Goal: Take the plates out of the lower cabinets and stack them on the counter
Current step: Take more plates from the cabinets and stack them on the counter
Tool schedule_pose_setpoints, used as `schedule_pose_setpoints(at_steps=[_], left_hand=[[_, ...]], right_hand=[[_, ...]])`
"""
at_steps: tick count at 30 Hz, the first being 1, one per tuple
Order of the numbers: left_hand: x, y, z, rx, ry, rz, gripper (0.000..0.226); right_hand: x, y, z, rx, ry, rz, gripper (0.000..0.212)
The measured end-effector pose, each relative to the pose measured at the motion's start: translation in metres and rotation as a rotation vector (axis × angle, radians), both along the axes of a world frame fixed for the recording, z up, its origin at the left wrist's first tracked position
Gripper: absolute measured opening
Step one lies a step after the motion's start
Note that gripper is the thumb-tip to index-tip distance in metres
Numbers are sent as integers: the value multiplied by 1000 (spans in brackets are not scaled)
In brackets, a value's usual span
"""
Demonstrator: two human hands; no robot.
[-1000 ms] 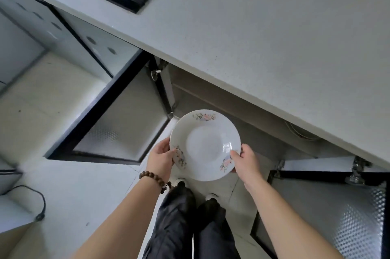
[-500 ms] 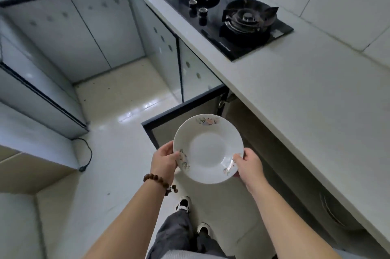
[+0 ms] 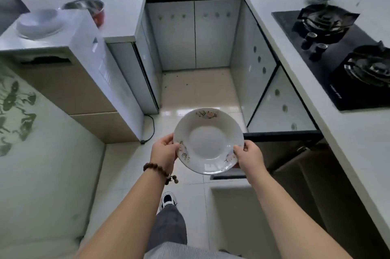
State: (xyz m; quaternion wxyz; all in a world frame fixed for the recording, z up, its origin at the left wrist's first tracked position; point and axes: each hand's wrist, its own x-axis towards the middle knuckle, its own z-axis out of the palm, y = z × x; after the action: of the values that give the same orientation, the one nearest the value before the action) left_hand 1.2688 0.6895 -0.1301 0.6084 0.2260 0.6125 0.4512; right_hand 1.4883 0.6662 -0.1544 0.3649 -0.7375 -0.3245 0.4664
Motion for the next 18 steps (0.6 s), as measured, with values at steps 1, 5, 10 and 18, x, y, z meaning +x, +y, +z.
schedule_pose_setpoints(at_steps=[1,5,10,18], left_hand=[[-10,8,0,2,-4,26,47],[-53,51,-7,-5,-7,104,48],[-105,130,-16,-16,3,140,47],[-157,270,-6,-1,46,66,41]], right_hand=[[-10,13,0,3,-2,24,15],[-53,70,-5,-3,-57,116,13],[-109,152,-13,-28,-3,108,17],[-164,272,-3,-2,-72,24,18]])
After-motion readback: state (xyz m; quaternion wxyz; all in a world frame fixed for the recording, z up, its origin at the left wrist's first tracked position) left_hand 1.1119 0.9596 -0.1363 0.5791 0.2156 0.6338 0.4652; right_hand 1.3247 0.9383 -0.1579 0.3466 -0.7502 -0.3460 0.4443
